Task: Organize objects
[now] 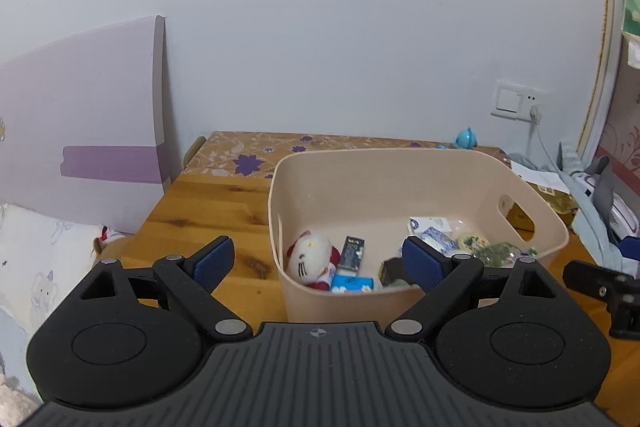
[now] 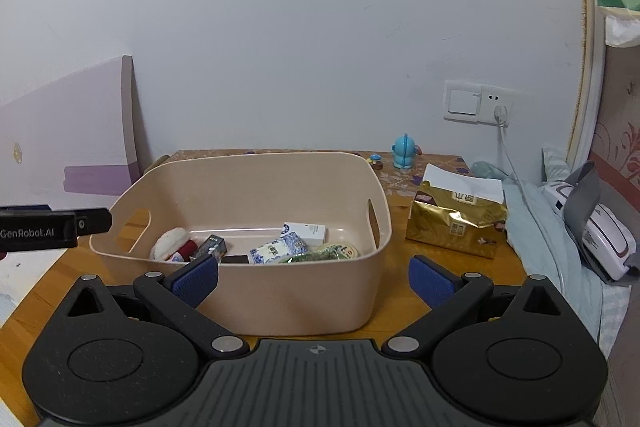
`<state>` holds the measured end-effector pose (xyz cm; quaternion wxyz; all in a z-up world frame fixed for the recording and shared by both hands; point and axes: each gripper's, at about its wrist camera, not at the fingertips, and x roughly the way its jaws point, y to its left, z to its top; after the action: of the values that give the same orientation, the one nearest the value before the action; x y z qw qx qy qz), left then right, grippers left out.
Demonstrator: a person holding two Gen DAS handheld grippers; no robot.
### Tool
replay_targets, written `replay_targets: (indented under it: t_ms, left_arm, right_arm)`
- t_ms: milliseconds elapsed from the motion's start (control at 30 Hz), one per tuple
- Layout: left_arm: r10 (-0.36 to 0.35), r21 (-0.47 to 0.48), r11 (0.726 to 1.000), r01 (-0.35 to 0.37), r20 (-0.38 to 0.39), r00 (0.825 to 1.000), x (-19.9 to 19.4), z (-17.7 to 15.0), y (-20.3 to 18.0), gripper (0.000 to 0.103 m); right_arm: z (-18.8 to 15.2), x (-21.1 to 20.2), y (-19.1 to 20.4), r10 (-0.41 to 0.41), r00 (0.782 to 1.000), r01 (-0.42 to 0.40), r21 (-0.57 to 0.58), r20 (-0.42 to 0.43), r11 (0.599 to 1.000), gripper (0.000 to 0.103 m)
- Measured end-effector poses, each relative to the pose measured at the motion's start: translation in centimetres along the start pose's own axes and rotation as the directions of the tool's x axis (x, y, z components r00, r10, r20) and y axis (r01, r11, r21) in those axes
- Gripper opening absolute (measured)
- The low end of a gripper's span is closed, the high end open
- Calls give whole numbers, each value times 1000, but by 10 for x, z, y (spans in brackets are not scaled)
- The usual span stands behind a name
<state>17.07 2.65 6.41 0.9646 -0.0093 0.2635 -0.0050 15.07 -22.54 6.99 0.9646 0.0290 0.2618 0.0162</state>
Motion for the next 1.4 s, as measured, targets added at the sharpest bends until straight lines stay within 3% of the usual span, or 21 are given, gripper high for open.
replay_targets:
  t_ms: [600,1033,1400]
  left_arm:
    - [-27,5,1000,27,-7,1000,-54,-35,-3,93]
    - [-5,28,1000,5,7,1000,-95,-59,-5,93]
    - [-27,31,999,27,-18,999,-115,-73,1,93]
  right_arm:
    - [-36,-47,-4,-17,1000,17,-20,-4,1000,103]
    - [-53,-82,5,12,1000,-12,-38,-3,999,103]
    - [-65,-104,3,19,1000,-20,-47,-22,999,103]
